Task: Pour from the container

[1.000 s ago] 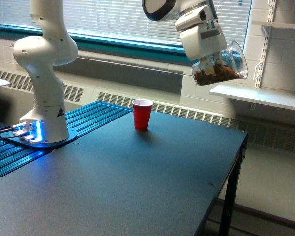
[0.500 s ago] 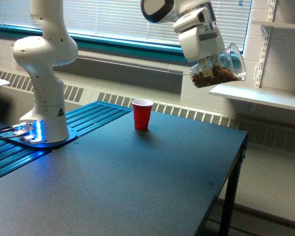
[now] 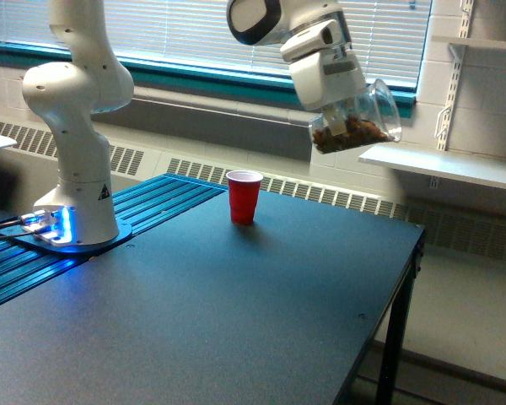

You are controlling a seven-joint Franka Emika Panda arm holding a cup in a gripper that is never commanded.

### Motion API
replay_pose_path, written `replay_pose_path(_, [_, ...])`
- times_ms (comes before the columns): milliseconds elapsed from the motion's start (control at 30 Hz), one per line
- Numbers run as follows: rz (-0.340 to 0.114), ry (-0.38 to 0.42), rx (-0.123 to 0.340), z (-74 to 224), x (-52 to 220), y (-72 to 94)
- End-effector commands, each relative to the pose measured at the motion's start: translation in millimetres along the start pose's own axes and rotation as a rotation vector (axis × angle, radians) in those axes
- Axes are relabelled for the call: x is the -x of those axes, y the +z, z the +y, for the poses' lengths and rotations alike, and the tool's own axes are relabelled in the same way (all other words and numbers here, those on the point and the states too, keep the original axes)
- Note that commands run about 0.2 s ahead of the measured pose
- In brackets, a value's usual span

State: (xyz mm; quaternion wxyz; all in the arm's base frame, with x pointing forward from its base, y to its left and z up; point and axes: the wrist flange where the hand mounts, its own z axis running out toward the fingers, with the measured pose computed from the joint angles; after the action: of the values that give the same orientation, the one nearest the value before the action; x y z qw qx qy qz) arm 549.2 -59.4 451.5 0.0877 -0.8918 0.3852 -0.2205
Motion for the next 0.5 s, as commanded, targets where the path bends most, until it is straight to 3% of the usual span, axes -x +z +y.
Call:
replay_pose_path(33, [0.010, -0.097, -0.012, 9, 18, -9.0])
replay_pose_path(500, [0.009, -0.267, -0.033, 33, 51, -22.4])
